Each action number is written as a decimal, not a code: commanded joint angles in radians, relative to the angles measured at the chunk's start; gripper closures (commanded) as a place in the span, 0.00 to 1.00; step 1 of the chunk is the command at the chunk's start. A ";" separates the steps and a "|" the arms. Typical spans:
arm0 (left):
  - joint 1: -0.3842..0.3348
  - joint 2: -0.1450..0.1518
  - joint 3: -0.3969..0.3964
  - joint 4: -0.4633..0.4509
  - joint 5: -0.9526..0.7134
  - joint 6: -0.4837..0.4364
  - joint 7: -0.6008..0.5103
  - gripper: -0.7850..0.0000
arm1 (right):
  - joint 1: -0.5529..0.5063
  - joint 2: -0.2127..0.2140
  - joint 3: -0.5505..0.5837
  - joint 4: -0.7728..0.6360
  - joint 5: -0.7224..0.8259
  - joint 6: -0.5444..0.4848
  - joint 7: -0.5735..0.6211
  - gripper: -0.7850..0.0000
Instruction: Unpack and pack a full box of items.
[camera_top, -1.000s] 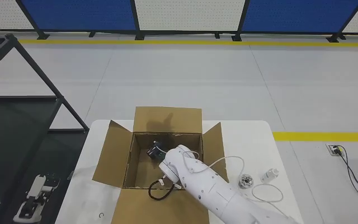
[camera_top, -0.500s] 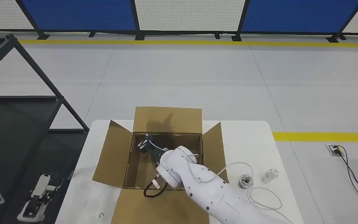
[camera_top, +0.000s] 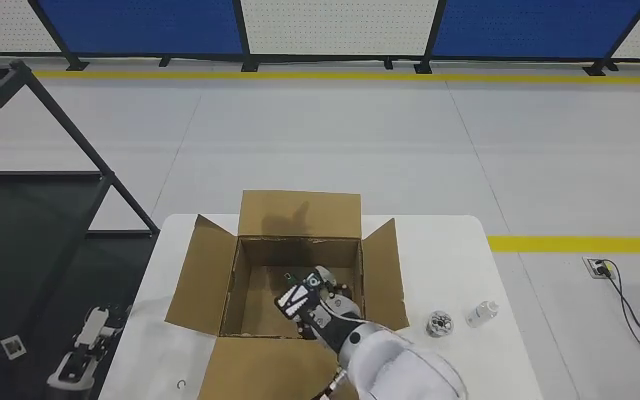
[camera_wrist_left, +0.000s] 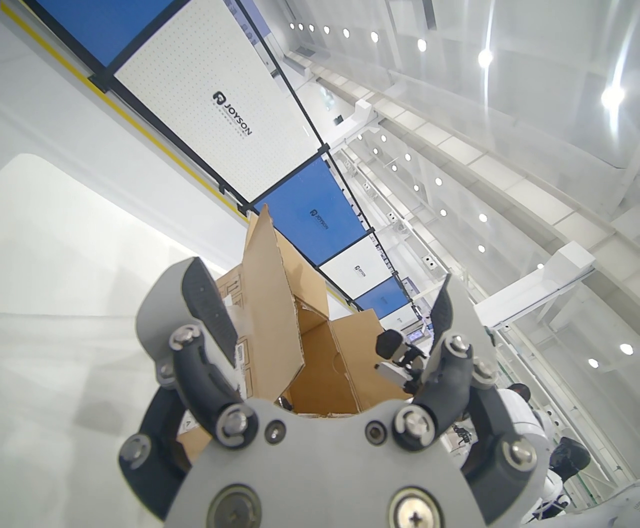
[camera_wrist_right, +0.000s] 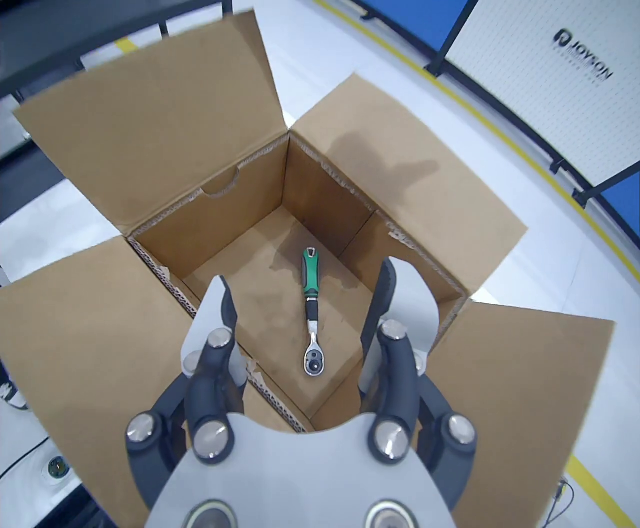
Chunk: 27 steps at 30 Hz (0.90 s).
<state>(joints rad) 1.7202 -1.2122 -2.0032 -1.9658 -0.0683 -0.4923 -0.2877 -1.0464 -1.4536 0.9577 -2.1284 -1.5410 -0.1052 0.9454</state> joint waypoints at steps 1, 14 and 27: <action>-0.002 0.000 0.003 0.000 0.000 0.001 -0.002 0.00 | -0.095 0.013 0.048 -0.095 -0.024 -0.008 -0.048 0.22; -0.028 0.002 0.050 -0.019 0.042 0.017 -0.036 0.00 | -0.562 0.062 0.375 -0.222 -0.044 0.028 -0.524 0.16; -0.047 0.002 0.110 -0.043 0.110 0.044 -0.036 0.00 | -0.838 0.084 0.689 -0.222 0.249 -0.055 -0.722 0.00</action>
<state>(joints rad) 1.6730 -1.2096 -1.8961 -2.0082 0.0390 -0.4490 -0.3257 -1.8860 -1.3716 1.6280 -2.3500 -1.3161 -0.1504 0.1879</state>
